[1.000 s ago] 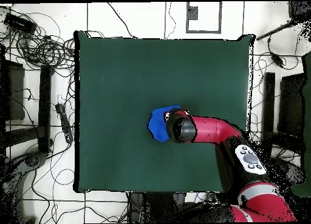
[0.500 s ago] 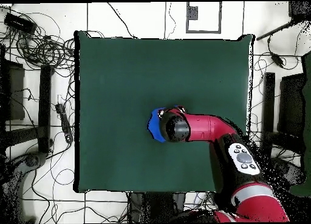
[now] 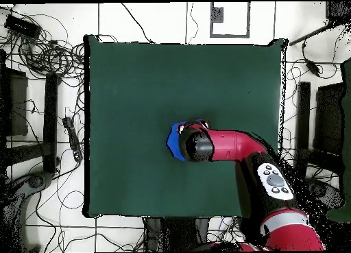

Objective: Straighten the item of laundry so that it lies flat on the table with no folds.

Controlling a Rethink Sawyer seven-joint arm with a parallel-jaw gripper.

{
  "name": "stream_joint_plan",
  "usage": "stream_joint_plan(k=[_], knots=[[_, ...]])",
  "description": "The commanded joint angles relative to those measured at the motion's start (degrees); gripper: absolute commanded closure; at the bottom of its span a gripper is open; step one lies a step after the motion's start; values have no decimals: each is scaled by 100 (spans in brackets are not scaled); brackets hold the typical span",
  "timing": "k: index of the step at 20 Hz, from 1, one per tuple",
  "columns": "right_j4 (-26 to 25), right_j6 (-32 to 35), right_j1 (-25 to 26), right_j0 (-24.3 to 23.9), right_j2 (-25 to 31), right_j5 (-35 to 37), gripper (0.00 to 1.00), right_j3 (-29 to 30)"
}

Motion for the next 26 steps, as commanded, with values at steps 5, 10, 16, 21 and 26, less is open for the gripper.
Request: stream_joint_plan(k=[5,10,16,21,26], knots=[[-76,995,296,627,-91,-485,0,466],[-12,883,306,604,-62,-405,0,437],[-25,607,356,367,102,-229,0,328],[-39,412,179,209,189,18,0,365],[-65,280,126,103,235,165,0,309]])
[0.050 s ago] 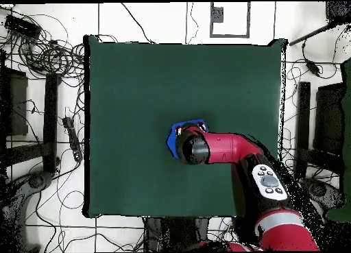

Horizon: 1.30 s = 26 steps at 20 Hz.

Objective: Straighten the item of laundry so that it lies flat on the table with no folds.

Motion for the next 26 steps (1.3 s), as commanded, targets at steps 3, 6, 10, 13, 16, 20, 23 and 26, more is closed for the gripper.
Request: stream_joint_plan(k=[3,6,10,13,16,20,23,26], knots=[[-77,225,131,-73,418,431,0,198],[-116,168,142,-132,432,441,0,176],[-148,79,241,-197,477,468,0,43],[-189,-21,349,-277,525,481,0,-71],[-216,-83,430,-310,539,493,0,-183],[-244,-148,598,-327,555,487,0,-382],[-274,-186,751,-352,586,436,0,-500],[-324,-232,820,-414,613,380,0,-522]])
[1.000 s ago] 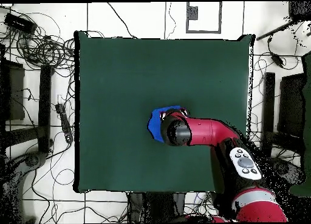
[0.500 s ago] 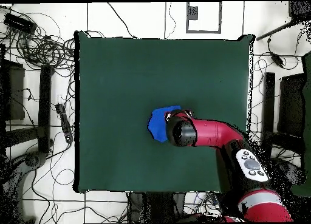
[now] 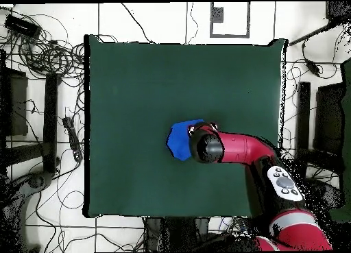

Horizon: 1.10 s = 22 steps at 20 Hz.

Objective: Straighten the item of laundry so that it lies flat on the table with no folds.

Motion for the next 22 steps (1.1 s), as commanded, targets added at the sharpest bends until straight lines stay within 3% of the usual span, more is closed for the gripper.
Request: stream_joint_plan(k=[1,9,14,22], knots=[[-328,-265,590,-79,629,404,0,-336],[-394,-442,533,-264,773,631,0,-392],[-484,-595,908,-406,1007,622,0,-570],[-596,-534,1090,-488,1255,598,0,-445]])
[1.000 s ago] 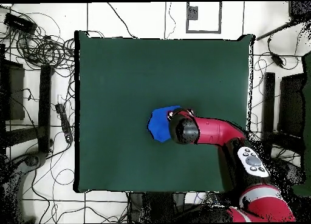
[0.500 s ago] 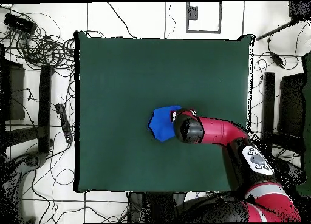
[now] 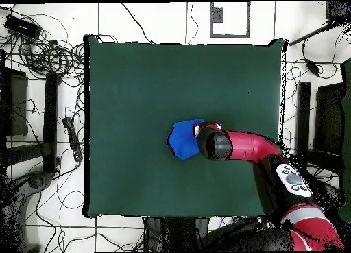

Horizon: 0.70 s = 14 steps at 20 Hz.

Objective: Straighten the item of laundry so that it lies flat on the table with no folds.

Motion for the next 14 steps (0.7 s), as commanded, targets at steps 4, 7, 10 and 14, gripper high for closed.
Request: stream_joint_plan(k=[4,7,10,14], knots=[[-287,-474,910,-37,1016,414,0,-83],[-285,-372,960,-24,1054,344,0,-2],[-269,-291,984,-20,1085,291,0,87],[-216,-224,991,-19,1130,302,0,190]])
